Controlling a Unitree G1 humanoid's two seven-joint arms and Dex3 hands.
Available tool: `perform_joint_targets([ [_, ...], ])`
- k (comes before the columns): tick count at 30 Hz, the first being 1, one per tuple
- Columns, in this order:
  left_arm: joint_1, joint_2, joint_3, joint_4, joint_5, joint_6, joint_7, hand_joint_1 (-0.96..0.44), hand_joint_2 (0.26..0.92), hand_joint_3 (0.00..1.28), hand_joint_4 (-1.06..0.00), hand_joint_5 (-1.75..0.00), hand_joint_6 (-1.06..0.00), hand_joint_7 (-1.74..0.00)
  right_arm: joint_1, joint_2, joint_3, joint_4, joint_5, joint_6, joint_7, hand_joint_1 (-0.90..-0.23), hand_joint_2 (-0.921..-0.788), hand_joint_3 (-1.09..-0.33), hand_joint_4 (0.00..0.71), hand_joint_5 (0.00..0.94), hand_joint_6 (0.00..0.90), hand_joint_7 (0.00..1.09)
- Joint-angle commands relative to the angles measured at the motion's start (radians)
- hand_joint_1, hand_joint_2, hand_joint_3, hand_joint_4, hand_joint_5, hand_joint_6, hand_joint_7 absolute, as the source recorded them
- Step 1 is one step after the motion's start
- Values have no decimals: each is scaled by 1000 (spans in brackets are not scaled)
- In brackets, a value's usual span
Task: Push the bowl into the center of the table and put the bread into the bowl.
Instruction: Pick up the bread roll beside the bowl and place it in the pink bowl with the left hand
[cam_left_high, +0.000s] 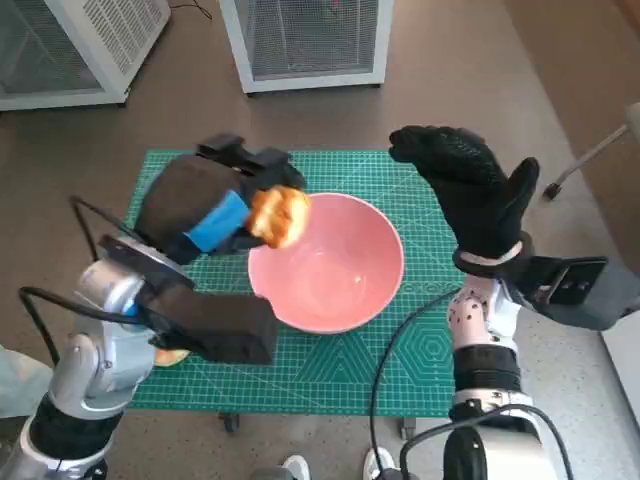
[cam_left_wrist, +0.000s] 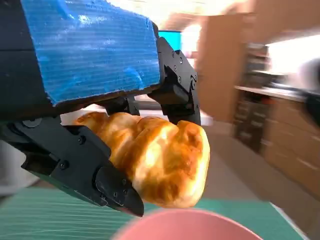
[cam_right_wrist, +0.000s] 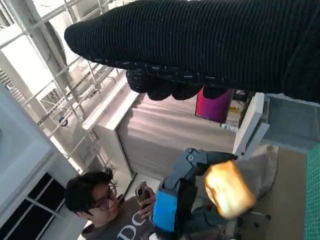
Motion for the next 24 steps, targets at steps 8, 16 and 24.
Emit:
perform_joint_targets([
  [8,-69,-57,-82,142,2,-132,-18,1,920,29,-729,-1156,-678,-1079,31,-15,1,-11,2,21,-6,-474,-921,-451,388,1,598,5],
  [16,-88,-81,-111,227,27,-136,-33,1,920,22,-756,-1151,-669,-1063,39,-17,3,-33,2,29,-15,-471,-921,-458,387,0,597,4],
  [24,-74,-100,-115,241,39,-101,-56,-69,921,132,-538,-1105,-612,-1242,46,-18,5,-54,3,35,-21,-470,-921,-463,384,0,595,2],
])
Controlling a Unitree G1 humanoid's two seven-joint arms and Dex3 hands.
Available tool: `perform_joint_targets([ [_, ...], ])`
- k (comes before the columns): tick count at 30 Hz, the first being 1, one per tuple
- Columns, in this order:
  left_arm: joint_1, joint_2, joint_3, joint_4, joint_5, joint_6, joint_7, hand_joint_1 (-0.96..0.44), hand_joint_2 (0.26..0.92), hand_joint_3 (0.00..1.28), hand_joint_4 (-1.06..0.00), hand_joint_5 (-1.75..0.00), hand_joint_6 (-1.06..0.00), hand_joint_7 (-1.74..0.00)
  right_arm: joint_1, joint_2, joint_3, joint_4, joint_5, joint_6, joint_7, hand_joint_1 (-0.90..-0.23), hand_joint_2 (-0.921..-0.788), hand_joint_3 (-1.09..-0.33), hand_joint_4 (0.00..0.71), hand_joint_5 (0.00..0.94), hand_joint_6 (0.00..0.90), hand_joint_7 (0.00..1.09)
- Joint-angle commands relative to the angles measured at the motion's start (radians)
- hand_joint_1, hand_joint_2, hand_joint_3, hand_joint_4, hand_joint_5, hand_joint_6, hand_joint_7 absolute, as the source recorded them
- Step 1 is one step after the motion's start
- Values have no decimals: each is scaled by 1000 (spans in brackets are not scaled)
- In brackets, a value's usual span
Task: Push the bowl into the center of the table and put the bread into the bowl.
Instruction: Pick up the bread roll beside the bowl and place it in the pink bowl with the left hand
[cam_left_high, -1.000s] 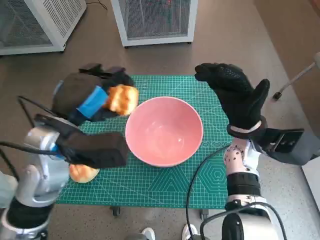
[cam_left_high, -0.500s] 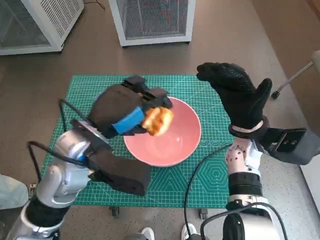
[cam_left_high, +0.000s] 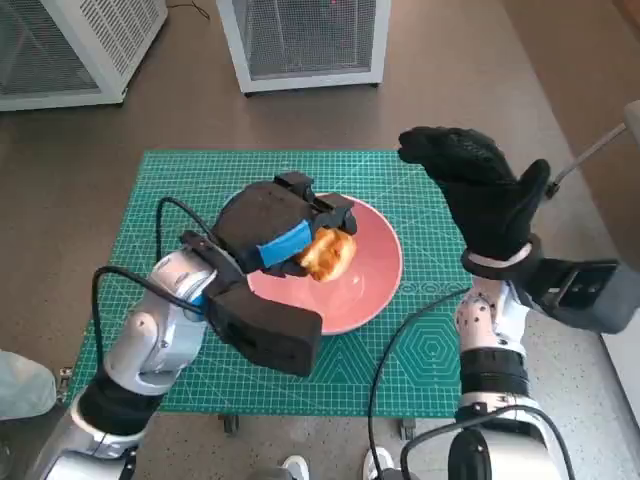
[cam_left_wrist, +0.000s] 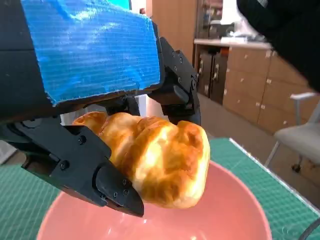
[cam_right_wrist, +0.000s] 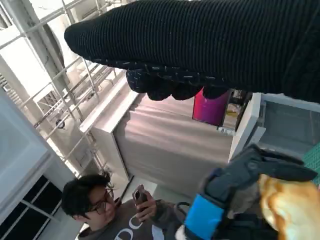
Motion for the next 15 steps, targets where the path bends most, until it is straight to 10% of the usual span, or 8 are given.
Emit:
perform_joint_targets([
  [1,-3,-11,-7,-17,26,39,-32,-169,921,167,-513,-859,-570,-1303,24,-4,4,-10,2,14,-11,-470,-921,-464,384,0,595,2],
  [6,14,-10,-10,-69,59,102,-89,-75,846,39,-311,-131,-458,-268,25,-3,7,-16,1,17,-17,-463,-921,-468,381,0,593,1],
  [15,34,-17,51,-189,-48,218,-263,-194,786,3,-54,-5,-323,-13,24,0,11,-11,3,22,-17,-462,-921,-471,377,0,591,0],
])
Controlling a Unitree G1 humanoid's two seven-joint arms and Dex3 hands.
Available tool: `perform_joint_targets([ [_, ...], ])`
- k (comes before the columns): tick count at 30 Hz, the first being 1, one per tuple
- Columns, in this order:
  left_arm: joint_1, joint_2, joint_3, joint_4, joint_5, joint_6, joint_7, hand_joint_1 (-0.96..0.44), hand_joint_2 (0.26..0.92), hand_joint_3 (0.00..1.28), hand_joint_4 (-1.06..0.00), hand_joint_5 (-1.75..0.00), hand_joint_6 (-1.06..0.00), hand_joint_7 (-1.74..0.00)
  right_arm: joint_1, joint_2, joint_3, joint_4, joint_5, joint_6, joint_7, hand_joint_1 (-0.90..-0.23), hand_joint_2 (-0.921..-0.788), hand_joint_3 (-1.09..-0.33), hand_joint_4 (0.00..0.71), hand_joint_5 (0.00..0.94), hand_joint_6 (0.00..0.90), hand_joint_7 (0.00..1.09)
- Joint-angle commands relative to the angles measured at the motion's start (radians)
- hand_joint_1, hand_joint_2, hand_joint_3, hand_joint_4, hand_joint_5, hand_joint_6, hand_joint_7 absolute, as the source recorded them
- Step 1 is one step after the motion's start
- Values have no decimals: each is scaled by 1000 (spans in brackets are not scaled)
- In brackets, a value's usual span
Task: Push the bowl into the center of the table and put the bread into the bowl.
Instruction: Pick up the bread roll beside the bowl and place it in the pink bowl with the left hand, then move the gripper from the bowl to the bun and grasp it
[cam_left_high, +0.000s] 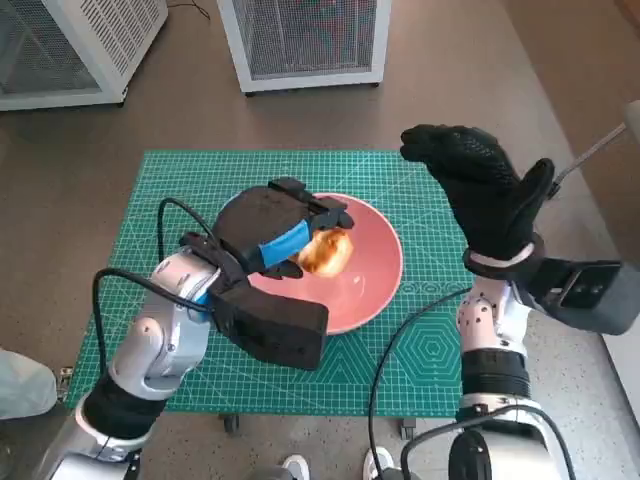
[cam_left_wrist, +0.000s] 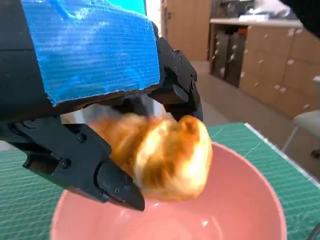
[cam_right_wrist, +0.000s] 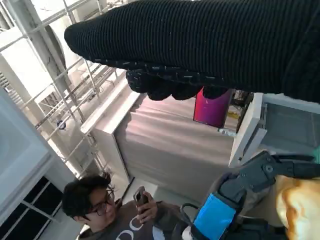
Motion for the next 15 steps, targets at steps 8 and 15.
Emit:
perform_joint_targets([
  [8,73,-4,142,-246,-208,173,-148,-223,779,3,-1,1,-237,0,22,5,8,6,2,7,-7,-461,-921,-468,376,0,591,0],
  [15,146,44,255,-434,-253,259,-171,-186,769,0,1,1,-237,-11,28,9,9,5,5,7,-3,-464,-921,-465,377,1,592,0],
])
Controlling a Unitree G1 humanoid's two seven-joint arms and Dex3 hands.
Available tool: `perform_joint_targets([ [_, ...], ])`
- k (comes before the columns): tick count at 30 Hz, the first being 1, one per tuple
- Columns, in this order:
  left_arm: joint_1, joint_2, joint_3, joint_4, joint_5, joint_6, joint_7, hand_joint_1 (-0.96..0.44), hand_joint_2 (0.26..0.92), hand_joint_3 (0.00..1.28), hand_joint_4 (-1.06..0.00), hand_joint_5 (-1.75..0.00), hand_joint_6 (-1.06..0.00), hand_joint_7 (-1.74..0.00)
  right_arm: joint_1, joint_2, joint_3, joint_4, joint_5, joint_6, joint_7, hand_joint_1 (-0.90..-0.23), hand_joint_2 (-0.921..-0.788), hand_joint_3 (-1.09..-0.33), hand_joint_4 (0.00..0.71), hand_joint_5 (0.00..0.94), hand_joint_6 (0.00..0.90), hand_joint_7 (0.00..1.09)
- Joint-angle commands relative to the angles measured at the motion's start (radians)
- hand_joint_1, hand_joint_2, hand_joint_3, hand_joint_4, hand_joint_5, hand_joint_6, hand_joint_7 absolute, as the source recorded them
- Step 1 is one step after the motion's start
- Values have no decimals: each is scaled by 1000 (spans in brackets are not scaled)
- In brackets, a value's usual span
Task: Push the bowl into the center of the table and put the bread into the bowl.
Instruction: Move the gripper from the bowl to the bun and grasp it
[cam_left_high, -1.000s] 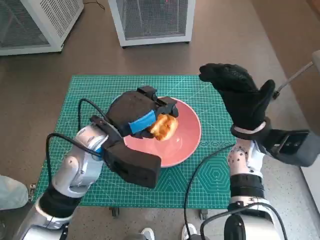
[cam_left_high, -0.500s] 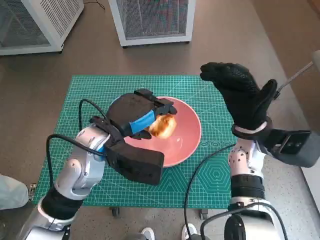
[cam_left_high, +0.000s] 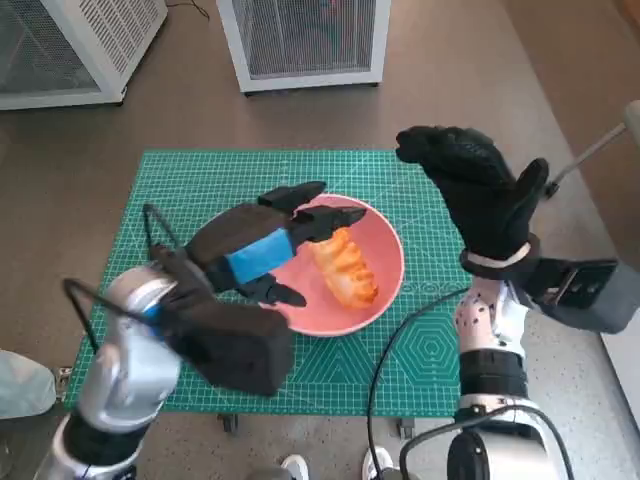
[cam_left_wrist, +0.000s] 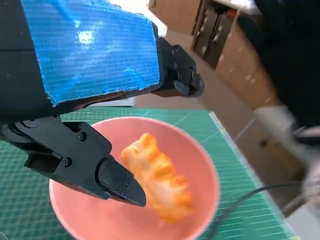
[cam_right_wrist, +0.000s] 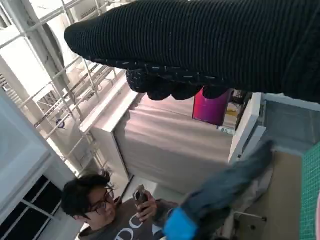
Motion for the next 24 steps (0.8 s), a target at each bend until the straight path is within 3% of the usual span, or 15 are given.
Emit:
perform_joint_targets([
  [1,59,40,88,-124,-40,48,-13,-182,769,0,1,1,-241,-13,27,6,1,3,6,7,-2,-465,-921,-464,377,1,592,1],
  [16,378,185,472,-443,-144,178,-73,-149,768,0,-14,-6,-268,-24,54,14,11,-34,4,16,-12,-467,-921,-457,380,1,609,9],
  [24,502,263,532,-511,-98,270,-108,-147,762,0,-50,-18,-289,-32,59,14,16,-37,0,17,-22,-469,-921,-456,376,0,612,9],
])
